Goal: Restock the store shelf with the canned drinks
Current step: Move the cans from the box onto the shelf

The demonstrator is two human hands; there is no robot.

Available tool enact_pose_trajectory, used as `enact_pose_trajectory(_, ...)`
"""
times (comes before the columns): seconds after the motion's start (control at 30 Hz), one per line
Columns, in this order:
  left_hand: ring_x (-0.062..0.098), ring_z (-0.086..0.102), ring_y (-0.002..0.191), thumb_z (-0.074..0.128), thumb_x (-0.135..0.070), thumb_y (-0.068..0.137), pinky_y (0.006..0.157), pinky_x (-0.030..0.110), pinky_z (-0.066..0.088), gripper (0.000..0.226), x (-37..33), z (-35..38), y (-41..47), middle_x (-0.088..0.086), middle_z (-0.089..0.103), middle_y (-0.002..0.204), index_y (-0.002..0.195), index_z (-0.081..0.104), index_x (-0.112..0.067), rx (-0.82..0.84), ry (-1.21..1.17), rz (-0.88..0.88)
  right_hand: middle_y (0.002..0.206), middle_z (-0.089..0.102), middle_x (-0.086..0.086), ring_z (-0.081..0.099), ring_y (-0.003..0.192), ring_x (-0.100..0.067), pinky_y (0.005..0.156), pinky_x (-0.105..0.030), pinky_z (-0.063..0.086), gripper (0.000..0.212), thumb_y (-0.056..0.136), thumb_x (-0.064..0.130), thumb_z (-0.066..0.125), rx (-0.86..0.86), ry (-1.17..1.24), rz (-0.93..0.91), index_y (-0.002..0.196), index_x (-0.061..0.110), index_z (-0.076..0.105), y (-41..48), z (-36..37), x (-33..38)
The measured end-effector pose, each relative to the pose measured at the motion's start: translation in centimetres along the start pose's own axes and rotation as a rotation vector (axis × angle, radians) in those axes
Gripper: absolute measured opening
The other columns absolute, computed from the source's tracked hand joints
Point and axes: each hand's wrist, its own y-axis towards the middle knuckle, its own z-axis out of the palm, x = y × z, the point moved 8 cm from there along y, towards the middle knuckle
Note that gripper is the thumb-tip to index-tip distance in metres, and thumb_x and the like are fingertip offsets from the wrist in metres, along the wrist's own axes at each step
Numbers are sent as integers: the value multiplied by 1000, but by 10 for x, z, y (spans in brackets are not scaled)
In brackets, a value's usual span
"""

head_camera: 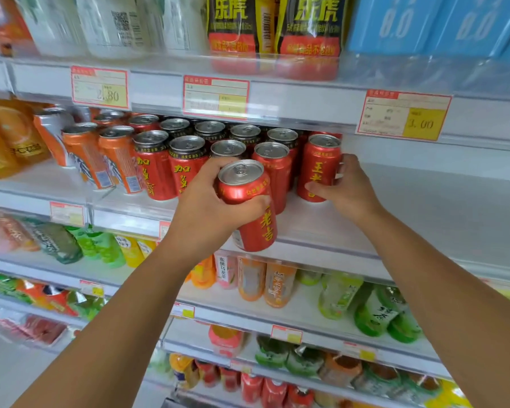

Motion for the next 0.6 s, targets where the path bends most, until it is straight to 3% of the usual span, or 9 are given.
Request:
enact_pose_trajectory(0.2, -2, 66, 85, 85, -15, 70, 71, 10, 48, 49, -1, 3, 0, -11, 70, 98, 112, 60, -26, 15, -14, 4, 129, 56, -7, 57, 115, -24, 94, -35, 46, 82, 69, 33, 85, 25, -18, 23, 133, 13, 39, 5, 5, 4)
enact_pose_trajectory(0.27, -1, 66, 85, 85, -14, 70, 71, 11, 49, 50, -2, 4, 0, -11, 70, 97, 111, 60, -25, 22, -15, 6, 131, 52, -5, 52, 121, -23, 99, -36, 43, 83, 74, 39, 80, -57, -39, 20, 140, 17, 36, -11, -5, 11)
enact_pose_trajectory(0.33, -1, 67, 85, 86, -14, 69, 71, 11, 49, 51, -5, 8, 0, -11, 70, 98, 112, 60, -24, 35, -19, 15, 125, 52, 2, 52, 118, -17, 99, -35, 44, 69, 80, 37, 74, -158, 25, -73, 138, 22, 40, -43, -18, 31)
enact_pose_trajectory(0.37, 0, 67, 86, 88, -15, 68, 73, 12, 49, 53, -7, 10, 0, -11, 70, 98, 112, 60, -24, 38, -18, 25, 122, 54, 6, 54, 115, -12, 98, -30, 44, 63, 80, 33, 73, -101, 100, -123, 136, 25, 43, -61, -17, 42)
enact_pose_trajectory(0.47, 3, 68, 87, 88, -23, 62, 78, 18, 53, 57, -18, 25, 4, -11, 71, 96, 111, 60, -23, 58, -21, 71, 125, 52, 23, 51, 113, 11, 93, -8, 40, 71, 75, 26, 77, 315, 270, -217, 132, 44, 39, -113, 11, 75)
enact_pose_trajectory(0.5, 2, 68, 86, 88, -22, 62, 79, 18, 53, 56, -21, 31, 5, -12, 71, 95, 111, 60, -24, 66, -25, 84, 125, 51, 26, 50, 110, 15, 87, -3, 40, 75, 74, 23, 80, 354, 262, -243, 130, 48, 36, -120, 15, 79)
enact_pose_trajectory(0.6, 4, 68, 92, 88, -24, 62, 85, 25, 55, 58, -24, 47, 11, -9, 71, 100, 113, 60, -23, 84, -61, 111, 122, 57, 21, 56, 104, 10, 83, -5, 45, 70, 72, 27, 81, 187, 204, -257, 128, 43, 43, -111, 4, 76)
